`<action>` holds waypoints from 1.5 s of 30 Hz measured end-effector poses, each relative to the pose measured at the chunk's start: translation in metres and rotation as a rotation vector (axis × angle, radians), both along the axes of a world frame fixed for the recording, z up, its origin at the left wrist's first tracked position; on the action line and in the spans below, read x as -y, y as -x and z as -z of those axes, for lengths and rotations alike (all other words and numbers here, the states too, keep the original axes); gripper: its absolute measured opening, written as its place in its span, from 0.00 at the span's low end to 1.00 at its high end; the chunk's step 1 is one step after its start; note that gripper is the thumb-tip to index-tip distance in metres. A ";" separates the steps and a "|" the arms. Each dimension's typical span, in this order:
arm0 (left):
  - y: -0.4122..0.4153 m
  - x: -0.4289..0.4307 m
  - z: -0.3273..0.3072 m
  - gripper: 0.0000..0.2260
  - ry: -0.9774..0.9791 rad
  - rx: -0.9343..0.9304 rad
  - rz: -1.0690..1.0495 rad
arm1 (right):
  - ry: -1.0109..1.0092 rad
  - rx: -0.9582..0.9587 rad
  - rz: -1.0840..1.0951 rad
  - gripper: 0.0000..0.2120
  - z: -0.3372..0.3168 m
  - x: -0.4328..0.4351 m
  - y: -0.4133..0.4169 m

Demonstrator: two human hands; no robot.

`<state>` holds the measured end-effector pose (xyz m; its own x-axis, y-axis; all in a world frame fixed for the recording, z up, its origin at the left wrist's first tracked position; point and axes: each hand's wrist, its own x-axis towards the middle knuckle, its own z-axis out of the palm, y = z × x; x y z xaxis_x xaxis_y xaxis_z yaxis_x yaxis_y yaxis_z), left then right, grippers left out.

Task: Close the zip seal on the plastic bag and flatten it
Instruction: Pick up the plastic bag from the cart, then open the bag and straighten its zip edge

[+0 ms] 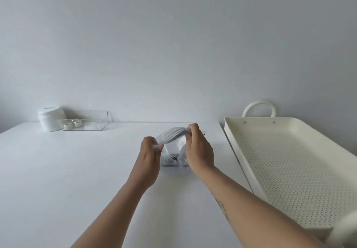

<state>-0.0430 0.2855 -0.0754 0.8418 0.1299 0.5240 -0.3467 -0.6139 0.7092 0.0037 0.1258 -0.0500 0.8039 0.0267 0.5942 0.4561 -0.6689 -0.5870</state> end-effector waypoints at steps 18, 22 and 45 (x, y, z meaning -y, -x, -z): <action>-0.014 -0.010 0.018 0.17 0.324 -0.164 -0.063 | -0.392 -0.316 -0.252 0.11 0.030 0.006 0.000; -0.007 -0.009 0.012 0.21 0.501 -0.231 -0.019 | -0.520 -0.382 -0.215 0.15 0.032 0.006 -0.003; -0.004 -0.014 0.022 0.10 0.578 -0.238 0.175 | -0.414 -0.217 -0.148 0.09 0.040 0.027 -0.018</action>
